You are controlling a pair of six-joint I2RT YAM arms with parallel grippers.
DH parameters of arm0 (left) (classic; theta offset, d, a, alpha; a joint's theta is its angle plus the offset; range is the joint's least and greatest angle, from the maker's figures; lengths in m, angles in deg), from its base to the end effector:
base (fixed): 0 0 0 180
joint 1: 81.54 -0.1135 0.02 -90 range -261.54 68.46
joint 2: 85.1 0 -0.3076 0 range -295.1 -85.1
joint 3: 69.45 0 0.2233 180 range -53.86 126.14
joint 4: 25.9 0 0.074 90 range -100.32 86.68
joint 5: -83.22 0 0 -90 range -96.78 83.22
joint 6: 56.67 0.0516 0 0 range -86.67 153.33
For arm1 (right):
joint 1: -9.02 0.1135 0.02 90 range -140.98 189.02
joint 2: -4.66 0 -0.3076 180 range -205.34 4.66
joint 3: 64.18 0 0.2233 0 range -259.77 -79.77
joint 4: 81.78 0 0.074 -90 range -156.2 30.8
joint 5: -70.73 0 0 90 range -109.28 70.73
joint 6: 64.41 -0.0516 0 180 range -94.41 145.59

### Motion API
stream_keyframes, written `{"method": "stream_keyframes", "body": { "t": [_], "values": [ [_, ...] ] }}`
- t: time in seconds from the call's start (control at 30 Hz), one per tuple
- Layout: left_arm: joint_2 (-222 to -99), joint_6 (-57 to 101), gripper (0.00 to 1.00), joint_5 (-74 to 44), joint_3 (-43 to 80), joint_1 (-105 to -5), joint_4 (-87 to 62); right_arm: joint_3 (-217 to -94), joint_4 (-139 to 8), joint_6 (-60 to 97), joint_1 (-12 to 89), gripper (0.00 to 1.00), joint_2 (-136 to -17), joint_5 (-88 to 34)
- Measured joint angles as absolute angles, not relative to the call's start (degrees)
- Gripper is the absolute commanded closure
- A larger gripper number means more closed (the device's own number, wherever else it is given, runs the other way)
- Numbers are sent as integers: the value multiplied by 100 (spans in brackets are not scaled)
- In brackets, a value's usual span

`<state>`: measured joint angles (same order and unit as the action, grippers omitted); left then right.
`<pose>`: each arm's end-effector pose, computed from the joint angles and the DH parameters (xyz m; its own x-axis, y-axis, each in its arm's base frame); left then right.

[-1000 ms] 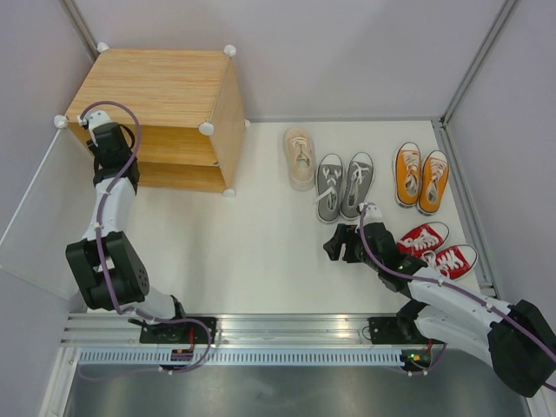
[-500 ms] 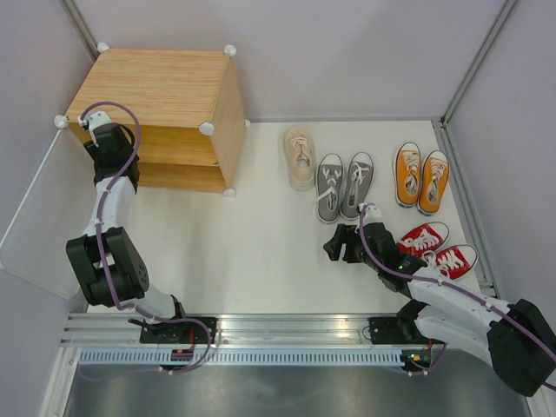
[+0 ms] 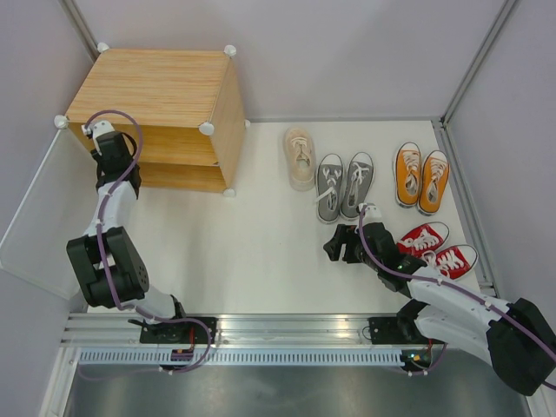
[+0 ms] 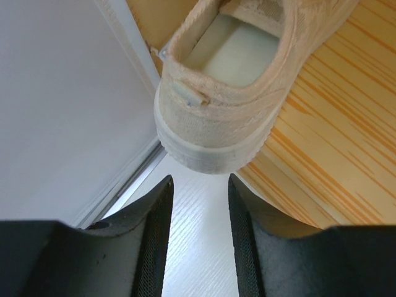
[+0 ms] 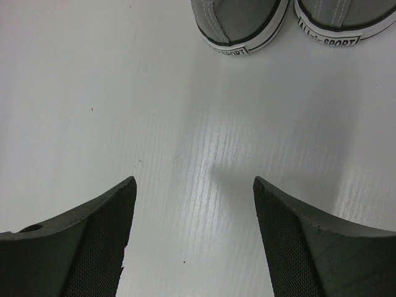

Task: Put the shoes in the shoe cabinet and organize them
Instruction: Place the shoe in the shoe cabinet.

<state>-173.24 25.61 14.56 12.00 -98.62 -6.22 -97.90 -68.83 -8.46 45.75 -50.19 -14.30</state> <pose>0.3206 0.1181 0.3407 -0.3421 -0.2360 -0.9095 -0.6370 0.7699 0.0398 0.1270 0.0892 0.2142 -0.6735 0.1934 -0.7134 -0.1945 0.8847 0.4235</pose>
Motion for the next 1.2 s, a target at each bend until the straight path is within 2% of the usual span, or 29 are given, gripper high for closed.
{"method": "stream_keyframes", "body": {
  "t": [0.77,1.2],
  "values": [
    [-17846,2703,58,1352,1130,-9985,-1474,-9792,-6879,-802,4575,20,-5161,-1354],
    [-18176,2790,58,1365,1478,-10013,-1671,-9803,-6879,-758,4575,20,-5268,-1277]
  ]
}}
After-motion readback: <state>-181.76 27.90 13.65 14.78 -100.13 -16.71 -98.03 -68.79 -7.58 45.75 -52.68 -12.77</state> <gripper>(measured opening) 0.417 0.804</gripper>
